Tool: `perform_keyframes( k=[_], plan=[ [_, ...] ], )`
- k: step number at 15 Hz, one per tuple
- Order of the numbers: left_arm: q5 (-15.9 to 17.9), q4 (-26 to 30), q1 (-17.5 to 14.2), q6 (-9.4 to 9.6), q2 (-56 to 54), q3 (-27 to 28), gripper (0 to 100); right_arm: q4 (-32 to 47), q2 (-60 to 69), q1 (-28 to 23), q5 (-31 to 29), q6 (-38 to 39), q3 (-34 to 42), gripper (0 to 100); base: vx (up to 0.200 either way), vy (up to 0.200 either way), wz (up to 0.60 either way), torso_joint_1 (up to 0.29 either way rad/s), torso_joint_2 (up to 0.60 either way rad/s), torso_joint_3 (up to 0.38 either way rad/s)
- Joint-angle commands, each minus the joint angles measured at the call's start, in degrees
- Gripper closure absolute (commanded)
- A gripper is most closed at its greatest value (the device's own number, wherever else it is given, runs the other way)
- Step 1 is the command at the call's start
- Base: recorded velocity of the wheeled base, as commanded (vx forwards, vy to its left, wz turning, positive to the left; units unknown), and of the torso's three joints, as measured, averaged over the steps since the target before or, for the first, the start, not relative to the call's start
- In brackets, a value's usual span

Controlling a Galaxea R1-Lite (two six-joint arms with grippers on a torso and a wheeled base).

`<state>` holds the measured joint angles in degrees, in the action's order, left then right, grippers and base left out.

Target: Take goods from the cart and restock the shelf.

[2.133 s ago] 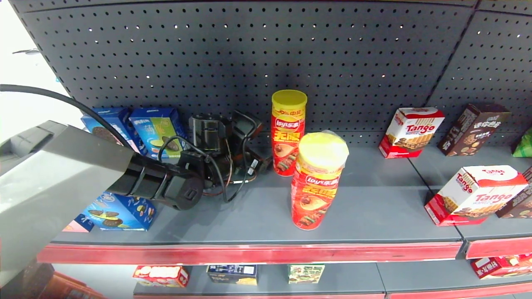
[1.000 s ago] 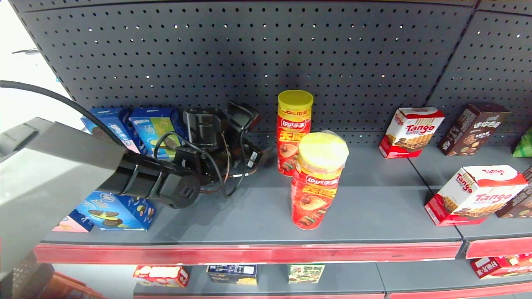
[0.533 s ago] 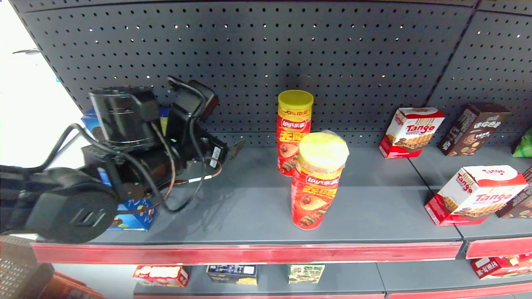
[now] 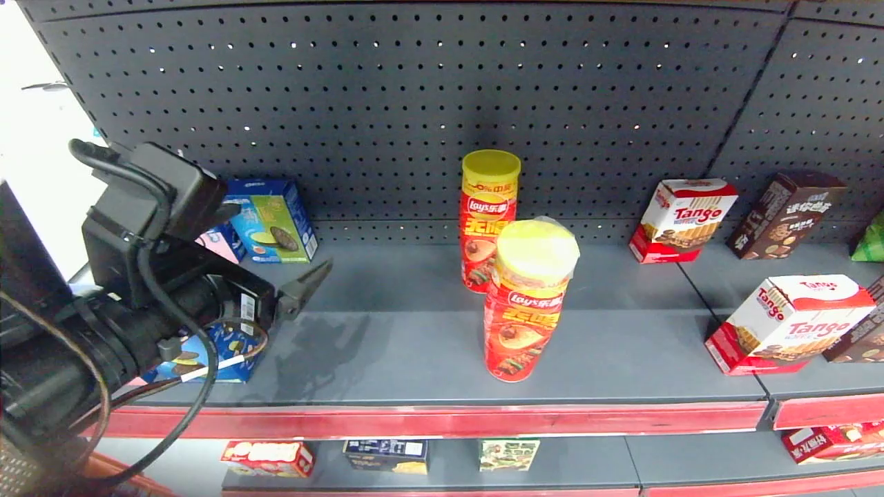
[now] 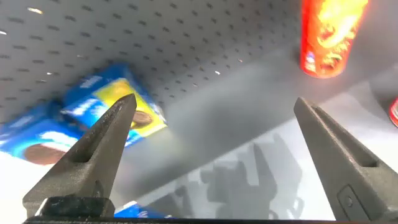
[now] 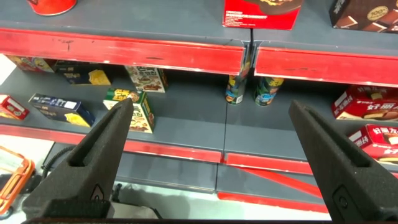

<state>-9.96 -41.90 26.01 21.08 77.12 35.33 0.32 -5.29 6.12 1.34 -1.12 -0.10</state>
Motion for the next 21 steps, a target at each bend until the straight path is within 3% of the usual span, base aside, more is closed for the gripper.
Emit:
perform_keyframes(
  k=[1,3,4,5,7,10,13,18,21],
  plan=[
    [-0.9,0.2,-0.1,0.19,-2.5,0.3,0,0.1,-0.4,2.1,0.0,0.0,-0.1,0,0.0,0.0,0.0,0.0,0.0,0.0],
    [-1.8,-0.1,-0.1,-0.16,-2.5,-0.2,0,0.0,-0.6,3.4,-0.4,0.2,-0.5,0,0.0,0.0,0.0,0.0,0.0,0.0],
    [-1.8,0.0,-0.1,-0.25,-2.3,0.8,0,-0.6,-5.3,4.0,-0.5,3.3,-12.3,0,0.0,0.0,0.0,0.0,0.0,0.0],
    [-1.8,-0.1,-0.1,-0.34,-2.3,1.0,0,2.4,-19.8,4.8,0.3,7.4,-26.4,0,0.0,0.0,0.0,0.0,0.0,0.0],
    [-1.7,-0.4,0.0,-0.34,-2.4,0.4,0,5.2,-27.0,5.7,3.0,1.6,-32.0,0,0.0,0.0,0.0,0.0,0.0,0.0],
    [-1.7,-1.1,0.0,-0.34,-2.0,0.5,0,3.6,-42.0,7.2,3.1,-1.7,-37.3,0,0.0,0.0,0.0,0.0,0.0,0.0],
    [-1.6,-1.9,0.0,-0.34,-2.2,-0.5,0,-3.0,-58.7,17.0,2.5,-2.7,-40.5,0,0.0,0.0,0.0,0.0,0.0,0.0],
    [-1.6,-2.0,-0.1,-0.34,-2.2,-0.8,0,-7.0,-74.1,25.3,-1.0,-2.9,-46.7,0,0.0,0.0,0.0,0.0,0.0,0.0],
    [-1.6,-2.0,0.0,-0.34,-2.3,-1.1,0,-7.1,-78.2,25.9,-1.1,-3.0,-49.3,0,0.0,0.0,0.0,0.0,0.0,0.0]
  ],
)
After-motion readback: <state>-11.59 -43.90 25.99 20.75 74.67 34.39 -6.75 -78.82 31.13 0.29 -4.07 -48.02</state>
